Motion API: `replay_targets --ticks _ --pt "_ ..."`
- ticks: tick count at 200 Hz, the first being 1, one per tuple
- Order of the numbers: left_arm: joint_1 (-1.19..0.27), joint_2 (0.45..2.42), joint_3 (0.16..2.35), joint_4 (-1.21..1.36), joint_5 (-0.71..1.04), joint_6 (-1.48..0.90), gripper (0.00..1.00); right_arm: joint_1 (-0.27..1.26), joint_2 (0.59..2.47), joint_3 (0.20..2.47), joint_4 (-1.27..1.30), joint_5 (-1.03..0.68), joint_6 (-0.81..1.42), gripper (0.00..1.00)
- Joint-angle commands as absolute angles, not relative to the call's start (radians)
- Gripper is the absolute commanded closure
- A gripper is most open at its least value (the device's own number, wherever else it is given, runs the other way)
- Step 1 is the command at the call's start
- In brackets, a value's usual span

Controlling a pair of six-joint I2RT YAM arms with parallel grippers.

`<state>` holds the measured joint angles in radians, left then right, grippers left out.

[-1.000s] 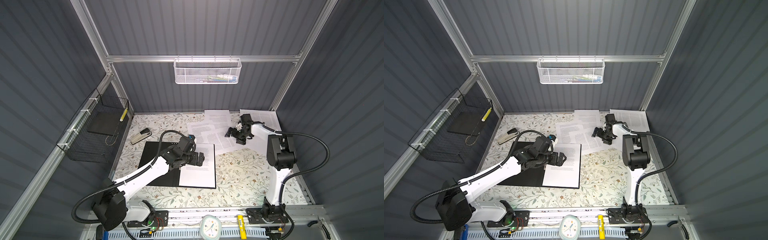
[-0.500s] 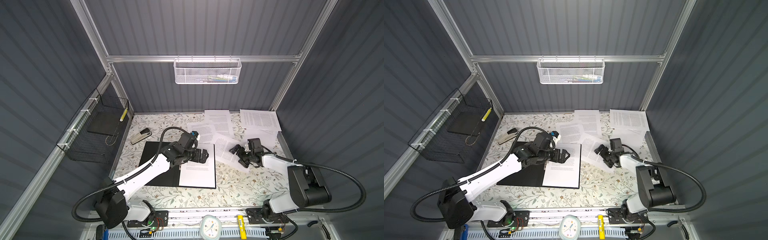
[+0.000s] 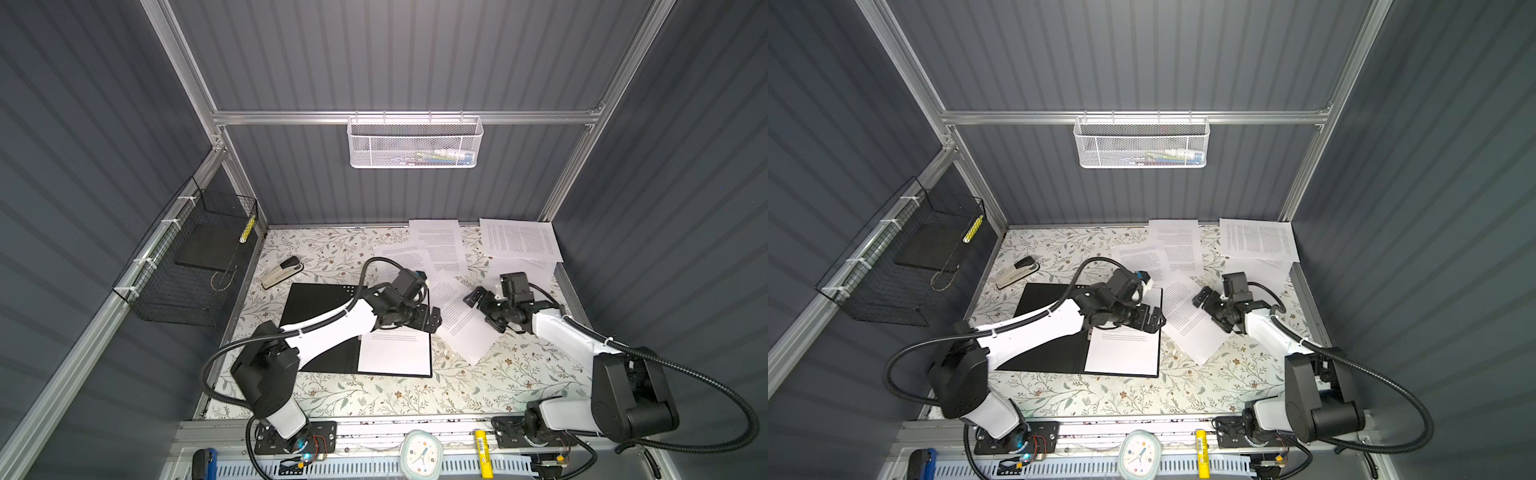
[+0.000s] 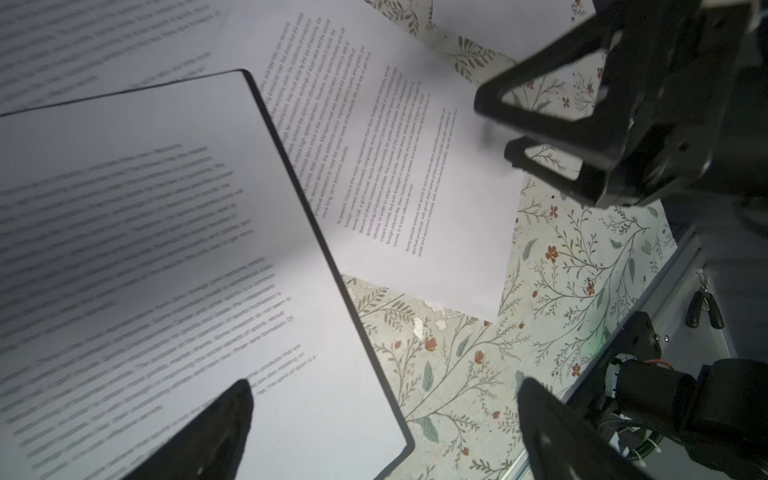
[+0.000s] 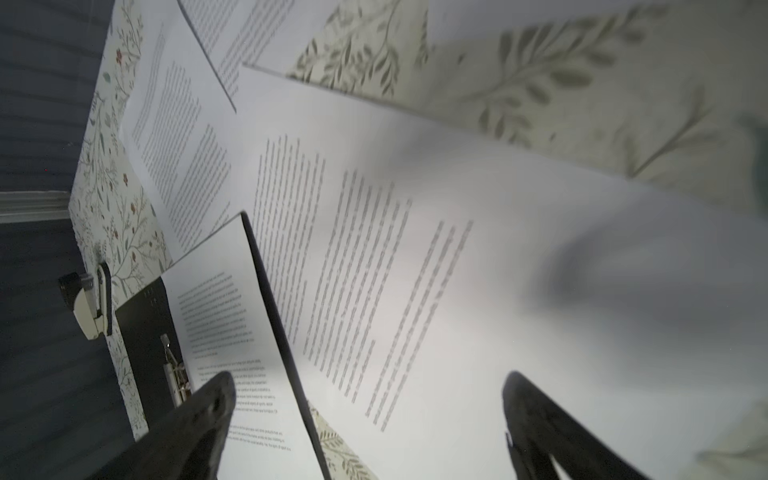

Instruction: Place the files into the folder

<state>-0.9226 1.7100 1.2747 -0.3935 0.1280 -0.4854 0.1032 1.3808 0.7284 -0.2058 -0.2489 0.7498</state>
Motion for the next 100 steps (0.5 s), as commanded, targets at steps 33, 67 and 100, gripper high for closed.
replay_targets --ticks 33,67,100 --pt "-0.984 1.965 1.502 -0.33 0.163 -0.573 0.0 -0.07 1.512 0.768 -0.277 -0.238 0.647 0.01" --pt "-0.987 2.082 1.597 -0.324 0.187 -0.583 0.0 -0.104 1.573 0.81 -0.315 -0.211 0.654 0.01" --pt "-0.989 2.164 1.672 -0.324 0.191 -0.579 0.0 -0.111 1.555 0.824 -0.34 -0.169 0.644 0.01"
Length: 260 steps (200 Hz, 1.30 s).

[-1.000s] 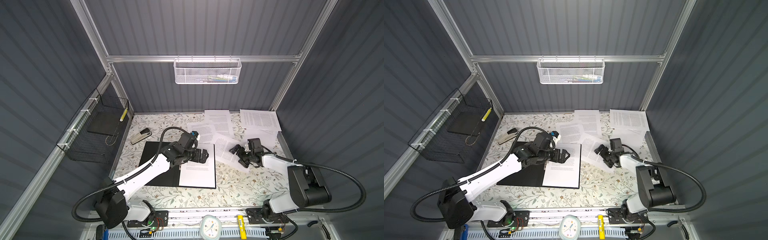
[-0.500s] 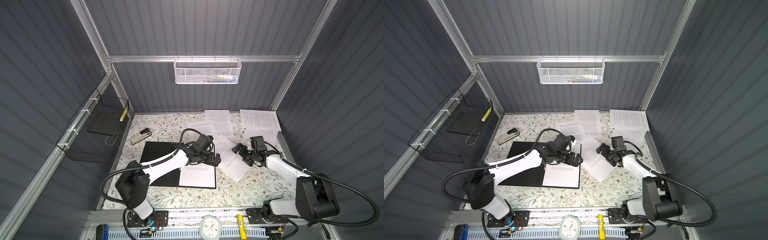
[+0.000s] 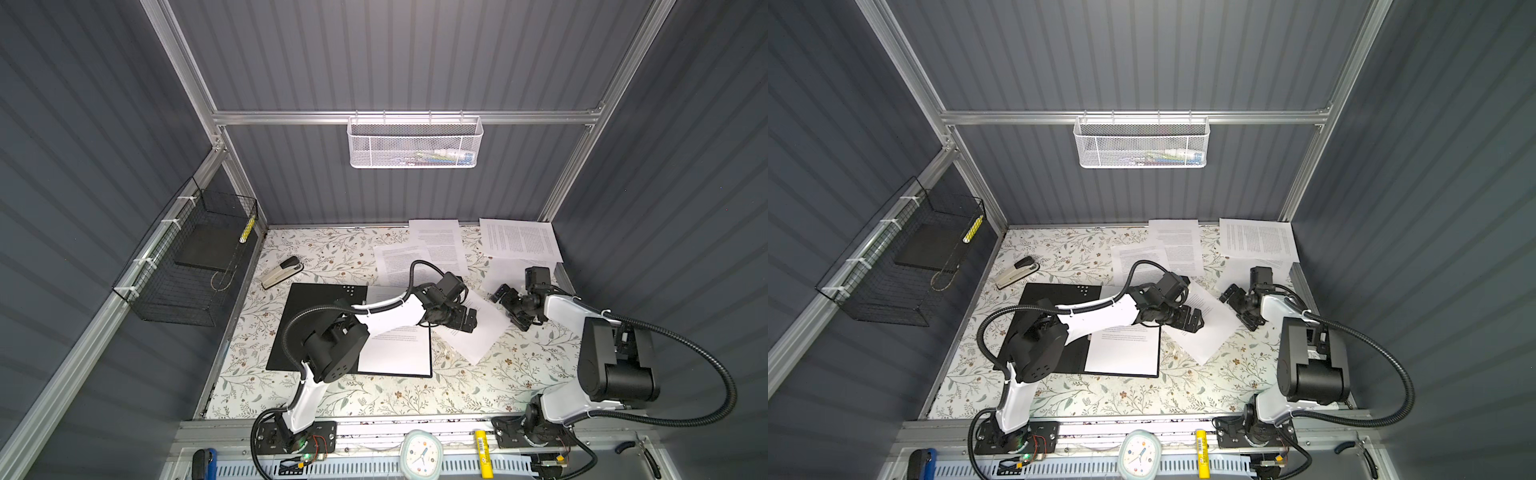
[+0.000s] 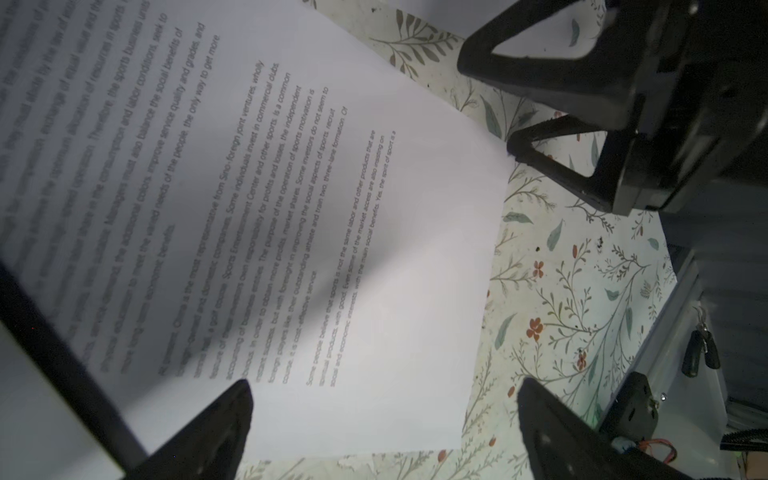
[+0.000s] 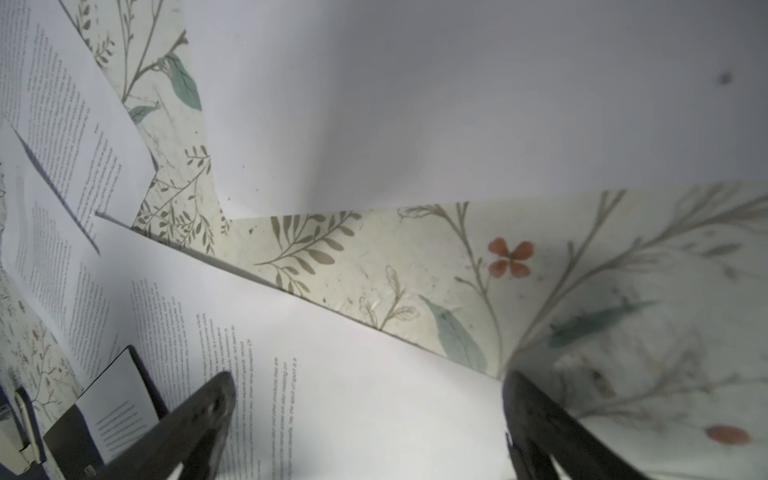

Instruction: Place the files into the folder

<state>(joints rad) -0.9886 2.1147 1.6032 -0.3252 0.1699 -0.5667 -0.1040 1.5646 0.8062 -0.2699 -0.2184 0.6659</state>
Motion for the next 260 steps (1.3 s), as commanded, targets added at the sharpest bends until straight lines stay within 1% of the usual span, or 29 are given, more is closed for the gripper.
replay_targets --ticks 1,26,43,114,144,151,198,234,260 --pt "-0.989 2.166 1.674 -0.325 0.192 -0.578 0.0 -0.112 1.552 0.823 -0.341 -0.171 0.644 0.01" --pt "-0.99 2.222 1.721 -0.34 0.198 -0.572 0.0 -0.117 1.529 0.824 -0.339 -0.165 0.624 0.01" --pt "-0.99 2.242 1.726 -0.343 0.201 -0.571 0.0 -0.127 1.557 0.835 -0.343 -0.187 0.607 0.01" --pt "-0.988 2.242 1.651 -0.367 0.182 -0.539 0.0 -0.116 1.643 0.862 -0.383 -0.28 0.599 0.01" --pt "-0.988 2.249 1.658 -0.405 0.17 -0.501 0.0 -0.081 1.635 0.836 -0.394 -0.325 0.606 0.01" --pt "-0.987 2.25 1.661 -0.415 0.166 -0.49 0.0 -0.076 1.634 0.825 -0.395 -0.38 0.609 0.01" --pt "-0.976 2.263 1.671 -0.465 0.163 -0.441 0.0 -0.074 1.58 0.782 -0.381 -0.474 0.588 0.01" --pt "-0.966 2.266 1.664 -0.472 0.167 -0.422 0.0 -0.074 1.512 0.717 -0.295 -0.673 0.635 0.01" --pt "-0.96 2.266 1.657 -0.474 0.17 -0.413 0.0 -0.074 1.414 0.663 -0.241 -0.751 0.659 0.01"
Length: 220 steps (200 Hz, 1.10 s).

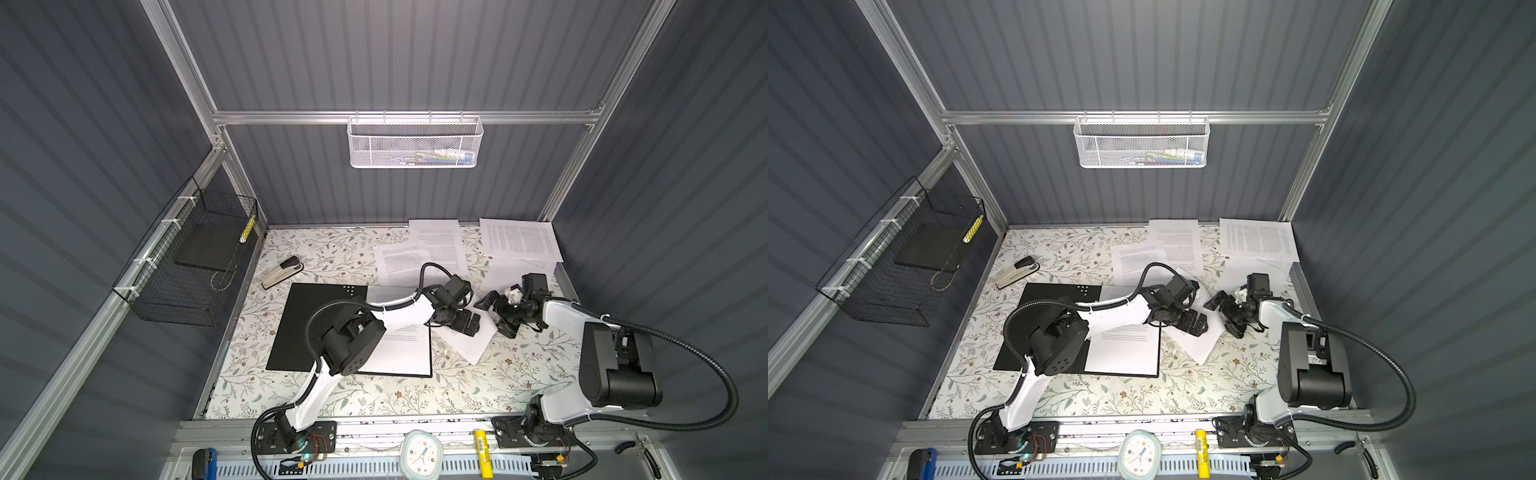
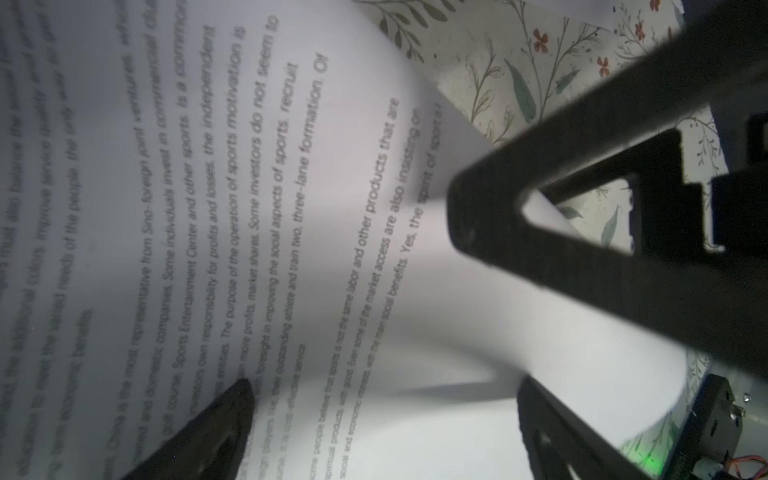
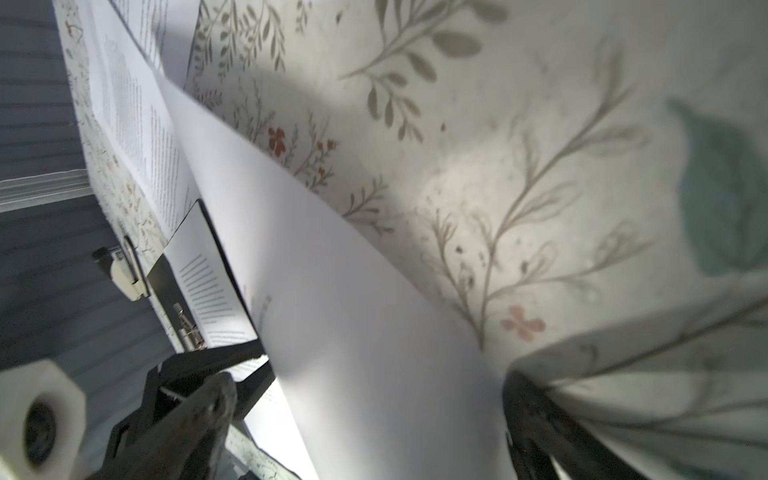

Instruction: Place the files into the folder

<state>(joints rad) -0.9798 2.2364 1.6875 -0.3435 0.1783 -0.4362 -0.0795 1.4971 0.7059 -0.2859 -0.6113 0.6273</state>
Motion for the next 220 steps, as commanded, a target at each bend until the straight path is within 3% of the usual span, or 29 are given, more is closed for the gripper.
replay_targets --ticks 1,36,83,116,141,153,198,220 --pt "-0.96 2.266 1.657 -0.473 0.17 -0.413 0.0 -0.074 1.41 0.662 -0.239 -0.753 0.66 0.01" --pt "-0.953 2.266 1.645 -0.477 0.176 -0.405 0.0 -0.072 1.303 0.609 -0.214 -0.792 0.685 0.01" --pt "-0.952 2.243 1.628 -0.463 0.193 -0.404 0.0 -0.072 1.314 0.585 -0.2 -0.683 0.654 0.02" --pt "-0.952 2.229 1.622 -0.462 0.197 -0.402 0.0 -0.072 1.337 0.55 -0.126 -0.664 0.658 0.11" --pt "-0.952 2.226 1.623 -0.457 0.217 -0.402 0.0 -0.072 1.349 0.532 -0.068 -0.638 0.667 0.23" --pt "-0.951 2.223 1.623 -0.45 0.231 -0.405 0.0 -0.071 1.359 0.531 -0.057 -0.62 0.672 0.37" --pt "-0.95 2.214 1.639 -0.433 0.265 -0.422 0.0 -0.071 1.437 0.531 -0.011 -0.593 0.696 0.66" --pt "-0.947 2.211 1.653 -0.427 0.291 -0.433 0.0 -0.07 1.446 0.523 0.01 -0.59 0.719 0.87"
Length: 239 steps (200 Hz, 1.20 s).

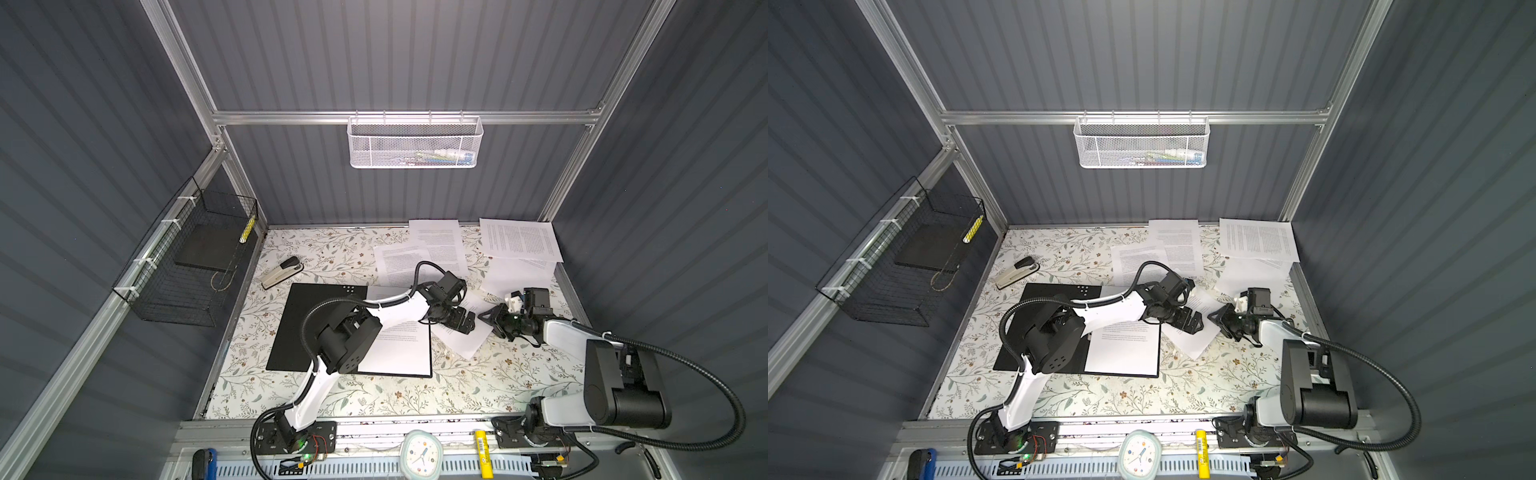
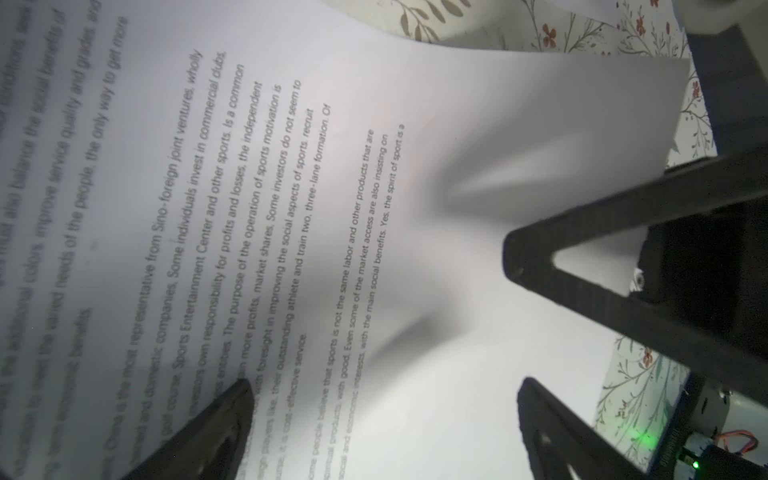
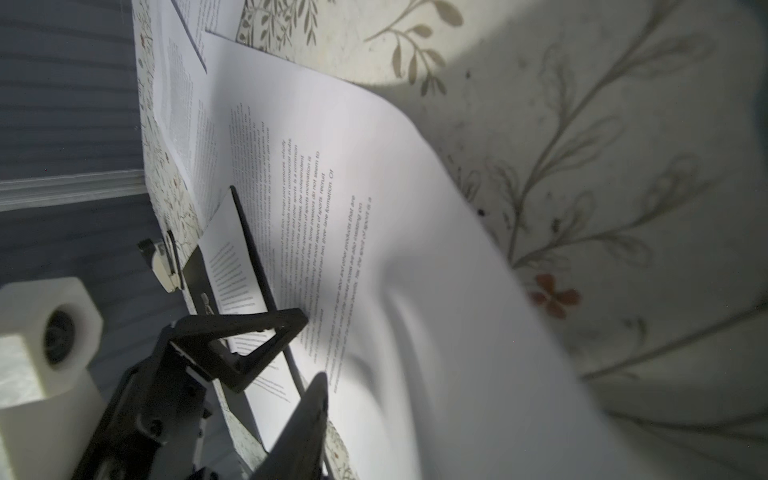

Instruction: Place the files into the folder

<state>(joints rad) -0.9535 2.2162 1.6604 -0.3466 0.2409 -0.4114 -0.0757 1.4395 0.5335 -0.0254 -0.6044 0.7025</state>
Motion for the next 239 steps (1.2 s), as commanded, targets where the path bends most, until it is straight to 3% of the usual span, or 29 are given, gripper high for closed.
replay_targets --ticks 1,13,61,120,164,223,239 --pt "-0.946 2.211 1.654 -0.425 0.293 -0.435 0.0 -0.07 1.445 0.523 0.01 -0.589 0.721 0.88" --pt "-0.942 2.2 1.663 -0.413 0.312 -0.444 0.0 -0.071 1.43 0.523 -0.002 -0.571 0.735 1.0" --pt "-0.916 2.021 1.568 -0.185 0.463 -0.559 0.0 -0.102 1.266 0.529 -0.085 -0.513 0.776 1.0" --pt "-0.917 1.791 1.299 0.07 0.411 -0.816 0.0 -0.194 0.981 0.532 -0.19 -0.453 0.907 1.0" --pt "-0.917 1.824 1.103 0.453 0.474 -1.155 0.0 -0.207 0.877 0.495 -0.152 -0.456 1.049 1.0" --pt "-0.917 1.995 1.107 0.743 0.482 -1.408 0.0 -0.206 0.859 0.454 -0.135 -0.469 1.081 1.0" --pt "-0.918 2.031 1.114 0.807 0.47 -1.472 0.05 -0.207 0.853 0.444 -0.134 -0.465 1.086 1.0"
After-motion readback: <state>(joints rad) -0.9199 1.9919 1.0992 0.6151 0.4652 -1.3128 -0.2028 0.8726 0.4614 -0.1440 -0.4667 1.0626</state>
